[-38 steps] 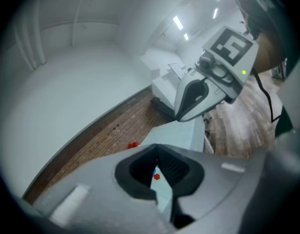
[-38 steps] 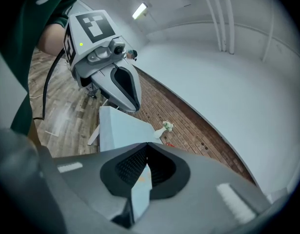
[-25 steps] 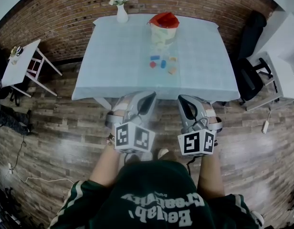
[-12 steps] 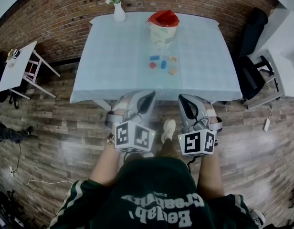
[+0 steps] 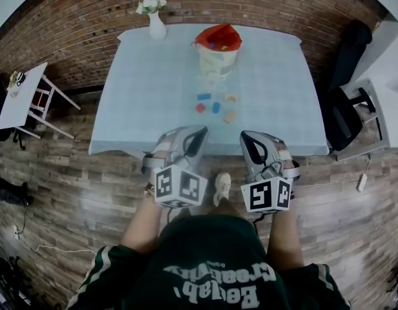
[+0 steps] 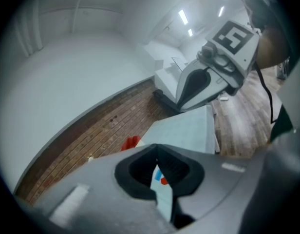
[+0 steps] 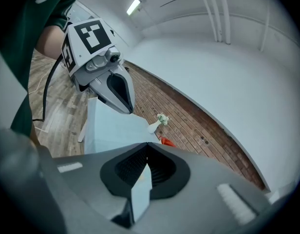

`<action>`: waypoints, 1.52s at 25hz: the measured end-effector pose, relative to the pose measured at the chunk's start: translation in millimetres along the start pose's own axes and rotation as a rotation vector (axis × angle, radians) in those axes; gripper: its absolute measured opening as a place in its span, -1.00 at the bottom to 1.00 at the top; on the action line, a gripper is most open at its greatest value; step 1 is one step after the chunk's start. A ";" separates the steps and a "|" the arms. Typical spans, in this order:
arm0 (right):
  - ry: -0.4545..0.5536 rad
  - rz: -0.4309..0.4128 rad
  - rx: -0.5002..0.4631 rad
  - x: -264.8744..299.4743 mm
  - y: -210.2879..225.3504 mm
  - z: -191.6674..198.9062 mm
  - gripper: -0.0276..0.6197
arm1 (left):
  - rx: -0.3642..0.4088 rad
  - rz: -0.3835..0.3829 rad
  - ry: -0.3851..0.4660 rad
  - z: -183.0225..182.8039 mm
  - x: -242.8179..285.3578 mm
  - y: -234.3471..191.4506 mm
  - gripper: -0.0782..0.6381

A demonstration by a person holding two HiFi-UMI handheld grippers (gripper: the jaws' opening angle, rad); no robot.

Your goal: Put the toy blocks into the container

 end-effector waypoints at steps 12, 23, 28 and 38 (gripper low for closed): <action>0.093 -0.096 0.063 77.5 100.1 85.2 -0.90 | -0.045 -0.010 -0.111 14.8 138.4 -41.4 -0.77; 0.088 -0.165 0.168 127.0 117.5 143.8 -0.90 | -0.090 0.088 -0.216 55.4 206.0 -40.9 -0.77; 0.067 -0.173 0.181 148.9 124.8 153.7 -0.90 | -0.128 0.159 -0.256 80.3 223.5 -41.7 -0.77; 0.032 -0.242 0.166 192.7 114.9 165.1 -0.90 | -0.251 0.358 -0.391 141.1 257.7 -30.3 -0.30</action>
Point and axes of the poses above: the fingertips, and each gripper's own axes: x forward along the fingers, y to its right, z out of its underside, the point moved 8 cm from there along -x, backward along the fingers, and after that the axes turned 10 degrees about y, right-handed, at the moved point
